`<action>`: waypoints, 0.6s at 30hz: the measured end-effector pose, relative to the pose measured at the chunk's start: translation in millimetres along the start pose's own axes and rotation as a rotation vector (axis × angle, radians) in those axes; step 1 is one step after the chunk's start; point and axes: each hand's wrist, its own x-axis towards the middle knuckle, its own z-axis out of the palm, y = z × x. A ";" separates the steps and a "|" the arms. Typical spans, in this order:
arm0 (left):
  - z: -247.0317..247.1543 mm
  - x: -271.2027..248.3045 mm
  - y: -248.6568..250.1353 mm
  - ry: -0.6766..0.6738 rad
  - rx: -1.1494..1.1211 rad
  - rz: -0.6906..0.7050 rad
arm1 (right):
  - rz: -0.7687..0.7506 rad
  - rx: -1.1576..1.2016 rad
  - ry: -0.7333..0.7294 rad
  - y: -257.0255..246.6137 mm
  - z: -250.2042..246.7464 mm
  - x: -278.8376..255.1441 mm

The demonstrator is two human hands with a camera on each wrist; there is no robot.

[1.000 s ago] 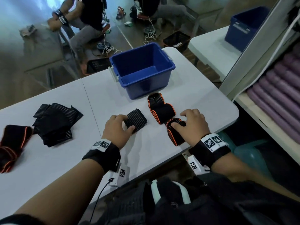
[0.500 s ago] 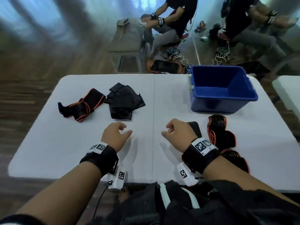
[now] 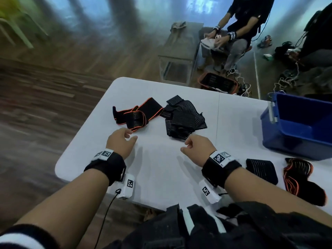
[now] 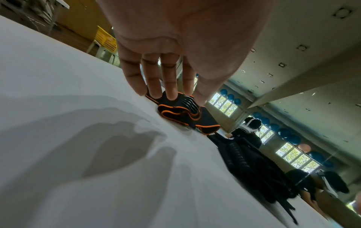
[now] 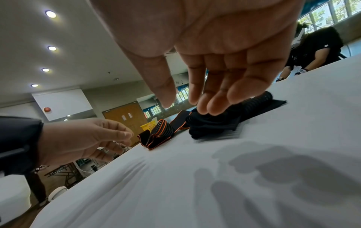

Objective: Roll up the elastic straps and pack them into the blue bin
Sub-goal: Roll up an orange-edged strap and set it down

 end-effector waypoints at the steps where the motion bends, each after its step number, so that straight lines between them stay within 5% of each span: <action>1: -2.3 8.5 -2.1 0.002 0.005 0.015 | -0.001 -0.010 -0.005 -6.5 4.6 6.4; 10: 24.8 78.1 17.9 -0.095 0.009 0.243 | 0.031 -0.040 -0.008 -46.8 27.4 44.9; 18: 39.5 100.2 28.7 -0.175 0.119 0.249 | 0.160 0.011 0.063 -37.0 32.0 48.1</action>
